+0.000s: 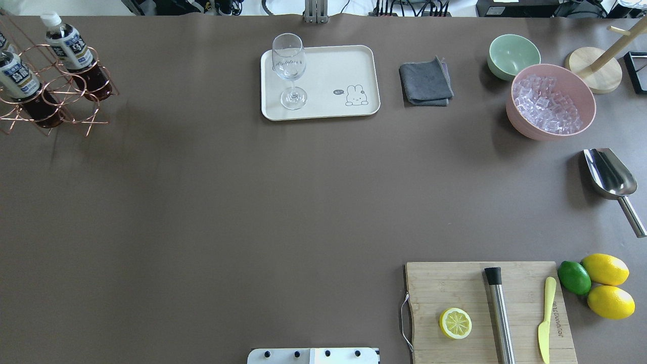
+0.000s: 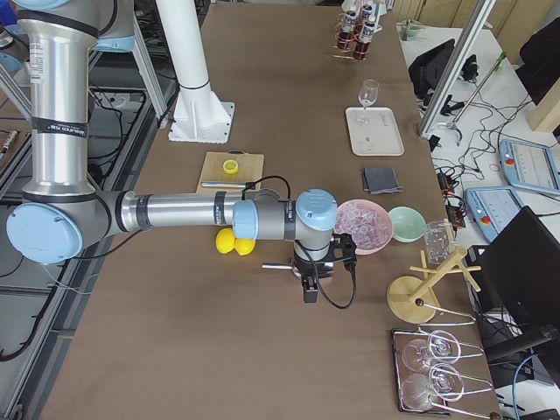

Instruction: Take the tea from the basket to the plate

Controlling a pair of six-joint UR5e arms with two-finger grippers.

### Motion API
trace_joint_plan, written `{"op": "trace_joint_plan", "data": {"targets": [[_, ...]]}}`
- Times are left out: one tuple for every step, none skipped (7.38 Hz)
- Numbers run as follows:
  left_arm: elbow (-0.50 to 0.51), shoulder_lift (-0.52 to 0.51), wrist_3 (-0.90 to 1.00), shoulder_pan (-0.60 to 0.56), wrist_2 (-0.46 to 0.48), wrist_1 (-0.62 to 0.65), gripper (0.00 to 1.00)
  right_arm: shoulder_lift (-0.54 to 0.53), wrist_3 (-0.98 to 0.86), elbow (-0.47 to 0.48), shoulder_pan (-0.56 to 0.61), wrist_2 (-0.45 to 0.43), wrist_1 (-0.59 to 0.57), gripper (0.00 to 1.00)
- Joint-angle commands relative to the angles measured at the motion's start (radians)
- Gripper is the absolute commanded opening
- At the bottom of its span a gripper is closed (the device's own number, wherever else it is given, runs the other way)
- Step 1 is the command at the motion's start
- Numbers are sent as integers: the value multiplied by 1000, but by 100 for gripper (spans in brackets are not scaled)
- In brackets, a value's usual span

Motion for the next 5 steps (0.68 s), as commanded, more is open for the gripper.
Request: {"op": "trace_joint_plan", "data": {"targets": [[-73,-33,-137,80,-3,2,0,-3,-1,7,0,20,-1,100],[-88,-66,-192,110,-4,8,0,5,-2,-1,0,32,0,100],[-110,-86,-224,127,-7,21,0,17,-8,2,-5,31,2,100],[-145,-108,-266,156,-8,40,0,44,-4,21,-12,31,20,100],[-201,-113,-315,187,3,60,0,66,-4,1,-34,32,125,100]]}}
